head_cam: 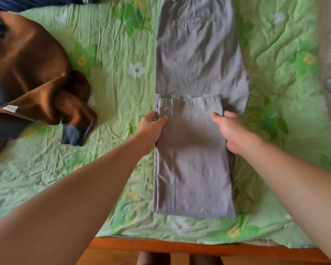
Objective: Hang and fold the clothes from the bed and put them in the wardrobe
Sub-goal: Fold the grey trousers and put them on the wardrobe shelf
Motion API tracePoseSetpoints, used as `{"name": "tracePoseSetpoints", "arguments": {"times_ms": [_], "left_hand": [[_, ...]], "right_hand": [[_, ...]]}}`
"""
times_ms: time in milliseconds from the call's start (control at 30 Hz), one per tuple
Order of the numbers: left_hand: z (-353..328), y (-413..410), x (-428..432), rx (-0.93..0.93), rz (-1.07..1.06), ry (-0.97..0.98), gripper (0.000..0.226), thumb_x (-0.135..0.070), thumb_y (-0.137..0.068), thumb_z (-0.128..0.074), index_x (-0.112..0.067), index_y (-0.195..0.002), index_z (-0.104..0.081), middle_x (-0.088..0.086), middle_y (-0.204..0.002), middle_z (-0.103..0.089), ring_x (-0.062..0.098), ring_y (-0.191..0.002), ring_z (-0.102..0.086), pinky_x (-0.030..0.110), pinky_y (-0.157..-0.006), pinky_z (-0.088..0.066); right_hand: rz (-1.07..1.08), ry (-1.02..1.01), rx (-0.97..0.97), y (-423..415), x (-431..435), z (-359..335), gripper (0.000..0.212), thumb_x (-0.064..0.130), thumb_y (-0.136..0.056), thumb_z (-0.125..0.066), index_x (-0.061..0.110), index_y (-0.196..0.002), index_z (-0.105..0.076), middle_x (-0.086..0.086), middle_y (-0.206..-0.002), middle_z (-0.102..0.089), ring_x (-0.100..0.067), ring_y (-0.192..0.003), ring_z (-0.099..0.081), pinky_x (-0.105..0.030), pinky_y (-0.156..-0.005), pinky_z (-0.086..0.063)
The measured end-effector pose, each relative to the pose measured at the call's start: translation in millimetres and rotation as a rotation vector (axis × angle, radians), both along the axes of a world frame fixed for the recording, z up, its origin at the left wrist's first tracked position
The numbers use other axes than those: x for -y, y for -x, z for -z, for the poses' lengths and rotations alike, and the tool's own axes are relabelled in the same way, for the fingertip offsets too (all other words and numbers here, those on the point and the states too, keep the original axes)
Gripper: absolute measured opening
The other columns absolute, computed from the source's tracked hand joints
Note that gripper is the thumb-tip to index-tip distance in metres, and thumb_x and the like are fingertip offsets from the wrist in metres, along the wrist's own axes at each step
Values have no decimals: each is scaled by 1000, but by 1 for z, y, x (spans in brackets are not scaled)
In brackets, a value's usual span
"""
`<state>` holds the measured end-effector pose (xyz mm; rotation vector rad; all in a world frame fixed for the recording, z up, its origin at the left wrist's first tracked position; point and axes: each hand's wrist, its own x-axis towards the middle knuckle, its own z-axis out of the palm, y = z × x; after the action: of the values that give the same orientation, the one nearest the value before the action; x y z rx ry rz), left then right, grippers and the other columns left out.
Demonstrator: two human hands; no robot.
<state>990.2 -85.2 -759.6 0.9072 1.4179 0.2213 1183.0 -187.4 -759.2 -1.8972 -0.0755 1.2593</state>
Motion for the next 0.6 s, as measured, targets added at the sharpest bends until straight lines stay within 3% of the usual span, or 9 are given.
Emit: {"name": "tracePoseSetpoints", "arguments": {"times_ms": [133, 233, 300, 367, 433, 500, 600], "left_hand": [[-20, -16, -30, 80, 39, -66, 6, -9, -96, -65, -12, -97, -69, 10, -97, -75, 25, -87, -73, 39, -78, -62], [-41, -49, -98, 129, 50, -177, 4, -10, -95, -66, -14, -95, -66, 9, -92, -72, 21, -79, -71, 36, -69, -61], [-54, -69, -143, 145, 87, -158, 5, -17, -96, -65, -16, -101, -64, 7, -98, -70, 22, -86, -69, 41, -75, -59], [-55, -75, -164, 117, 173, -31, 10, -23, -98, -63, -17, -106, -64, 4, -98, -69, 19, -84, -68, 35, -70, -61], [-48, -67, -155, 42, 278, 97, 13, -24, -98, -62, -16, -109, -64, 1, -95, -69, 14, -80, -68, 30, -66, -60], [-31, -51, -128, 21, 283, 189, 13, -20, -98, -61, -15, -110, -64, 0, -94, -72, 13, -79, -69, 30, -67, -60], [-13, -23, -80, 54, 201, 273, 12, -15, -98, -60, -10, -108, -64, 6, -93, -71, 16, -74, -69, 29, -66, -58]], "right_hand": [[-21, -79, 38, -19, -15, -15, 21, 35, -81, -72, 18, -92, -74, -11, -98, -76, -34, -100, -71, -58, -94, -54], [-19, -156, 115, -63, -76, -34, 43, 45, -67, -75, 13, -95, -72, -16, -106, -74, -38, -106, -69, -63, -94, -52], [-28, -185, 89, -87, -118, -55, 45, 49, -71, -73, 17, -101, -71, -11, -106, -74, -32, -104, -70, -58, -96, -53], [-127, -69, 20, -96, -137, -67, 44, 60, -89, -60, 21, -109, -65, 1, -101, -70, -23, -99, -66, -42, -99, -48], [-303, 75, -107, -95, -123, -60, 42, 61, -99, -42, 23, -103, -61, 4, -95, -64, -16, -89, -59, -31, -82, -45], [-326, 169, -173, -86, -92, -39, 37, 51, -101, -48, 20, -104, -65, -1, -98, -70, -16, -83, -63, -29, -68, -47], [-233, 170, -289, -63, -45, -16, 28, 36, -99, -58, 15, -114, -68, -4, -92, -77, -16, -75, -71, -30, -66, -52]]}}
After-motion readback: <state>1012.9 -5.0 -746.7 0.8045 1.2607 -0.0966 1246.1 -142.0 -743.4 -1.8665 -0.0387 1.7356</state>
